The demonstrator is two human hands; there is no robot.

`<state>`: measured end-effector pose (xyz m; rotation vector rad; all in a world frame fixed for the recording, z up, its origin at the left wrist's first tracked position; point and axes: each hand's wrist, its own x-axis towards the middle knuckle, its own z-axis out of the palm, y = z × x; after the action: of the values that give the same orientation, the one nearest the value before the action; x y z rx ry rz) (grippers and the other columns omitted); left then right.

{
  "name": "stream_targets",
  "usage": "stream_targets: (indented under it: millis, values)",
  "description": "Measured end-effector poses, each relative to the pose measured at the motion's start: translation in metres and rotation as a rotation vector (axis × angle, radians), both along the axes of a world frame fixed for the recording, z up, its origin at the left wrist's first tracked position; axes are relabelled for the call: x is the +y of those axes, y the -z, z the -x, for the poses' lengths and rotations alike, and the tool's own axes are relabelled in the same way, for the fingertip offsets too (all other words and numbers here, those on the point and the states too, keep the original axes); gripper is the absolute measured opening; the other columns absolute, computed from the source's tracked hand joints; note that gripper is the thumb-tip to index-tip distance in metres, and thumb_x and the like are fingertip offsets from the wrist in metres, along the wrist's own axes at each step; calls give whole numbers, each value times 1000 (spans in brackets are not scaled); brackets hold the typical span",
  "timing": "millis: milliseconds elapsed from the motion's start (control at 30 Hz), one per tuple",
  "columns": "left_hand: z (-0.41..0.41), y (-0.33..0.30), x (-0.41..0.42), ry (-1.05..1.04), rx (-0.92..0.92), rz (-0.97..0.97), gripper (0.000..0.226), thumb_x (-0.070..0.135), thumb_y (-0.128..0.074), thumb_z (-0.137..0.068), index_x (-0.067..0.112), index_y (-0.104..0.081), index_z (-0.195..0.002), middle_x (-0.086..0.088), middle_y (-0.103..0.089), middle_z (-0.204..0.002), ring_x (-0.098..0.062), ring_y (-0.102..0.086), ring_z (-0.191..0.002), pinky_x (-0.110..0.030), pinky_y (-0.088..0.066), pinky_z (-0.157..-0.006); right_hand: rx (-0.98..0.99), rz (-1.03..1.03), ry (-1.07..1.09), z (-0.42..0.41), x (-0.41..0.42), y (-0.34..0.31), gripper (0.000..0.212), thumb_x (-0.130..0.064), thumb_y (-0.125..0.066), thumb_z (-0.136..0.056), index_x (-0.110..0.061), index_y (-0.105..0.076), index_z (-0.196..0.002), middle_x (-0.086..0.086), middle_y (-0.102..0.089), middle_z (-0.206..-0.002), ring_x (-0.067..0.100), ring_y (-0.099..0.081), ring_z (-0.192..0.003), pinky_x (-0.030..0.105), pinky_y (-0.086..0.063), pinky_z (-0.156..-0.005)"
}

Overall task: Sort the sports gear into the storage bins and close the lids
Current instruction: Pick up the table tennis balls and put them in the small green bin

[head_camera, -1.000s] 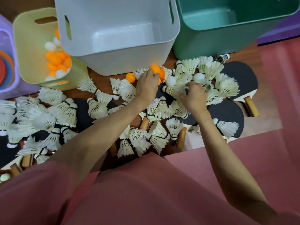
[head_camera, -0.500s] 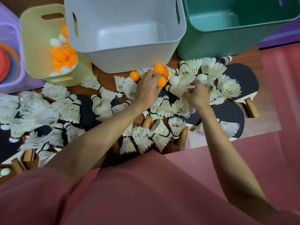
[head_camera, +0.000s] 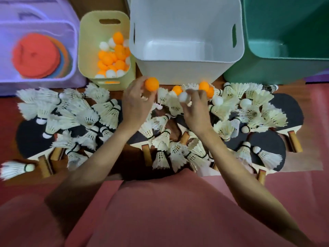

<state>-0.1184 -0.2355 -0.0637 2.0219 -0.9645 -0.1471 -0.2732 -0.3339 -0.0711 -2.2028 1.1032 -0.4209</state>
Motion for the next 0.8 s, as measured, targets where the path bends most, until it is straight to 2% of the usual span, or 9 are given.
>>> stream_targets:
  millis: [67, 167, 300, 400, 500, 600, 700, 800]
  values:
    - [-36, -7, 14, -120, -31, 33, 37, 28, -69, -84, 11, -62, -117, -6, -68, -108, -18, -65, -90, -36, -54, -78, -62, 33, -96, -37, 7, -11, 34, -9, -60, -89, 1, -53, -120, 20, -47, -113, 35, -50, -105, 33, -40, -90]
    - [-91, -10, 27, -227, 1, -8, 39, 29, -66, -82, 13, -62, -117, -6, -67, -110, -18, -64, -95, -41, -56, -74, -140, 137, -221, -91, 9, -29, 35, -10, -56, -88, 1, -52, -121, 21, -48, -114, 35, -51, -104, 40, -46, -88]
    - [-141, -15, 31, -249, -7, -180, 41, 22, -68, -82, 13, -62, -122, -7, -66, -113, -21, -62, -101, -39, -52, -80, -195, 204, -291, -157, 9, -44, 35, -10, -54, -89, 1, -51, -123, 21, -49, -114, 35, -50, -105, 40, -44, -87]
    - [-156, -13, 29, -227, -1, -244, 50, 21, -69, -84, 10, -56, -130, -10, -64, -121, -22, -61, -108, -37, -49, -87, -168, 220, -294, -181, 11, -43, 40, -10, -56, -90, 0, -48, -128, 21, -47, -123, 34, -49, -115, 38, -44, -94]
    - [-154, -8, 32, -202, 36, -223, 47, 25, -64, -86, 10, -55, -130, -8, -62, -124, -20, -60, -110, -40, -51, -88, -178, 219, -306, -172, 18, -39, 40, -10, -56, -89, 1, -49, -127, 21, -48, -121, 33, -50, -112, 33, -43, -92]
    - [-136, -3, 34, -152, 4, -138, 38, 25, -60, -86, 11, -61, -121, -5, -64, -117, -19, -61, -103, -41, -53, -82, -182, 180, -320, -140, 23, -26, 35, -9, -53, -90, 1, -51, -123, 19, -48, -117, 31, -53, -106, 32, -45, -87]
    - [-107, -4, 28, -99, 10, -16, 28, 21, -58, -87, 8, -65, -111, -5, -67, -106, -18, -63, -93, -37, -55, -76, -105, 173, -268, -95, 14, -8, 33, -11, -51, -92, 1, -52, -122, 18, -49, -117, 31, -53, -106, 32, -45, -88]
    - [-73, -3, 13, 28, 22, -1, 24, 17, -59, -88, 8, -66, -108, 1, -66, -102, -14, -62, -87, -34, -53, -79, -23, 162, -167, -47, -4, 9, 32, -9, -53, -91, 1, -53, -121, 18, -49, -116, 30, -54, -103, 33, -46, -86]
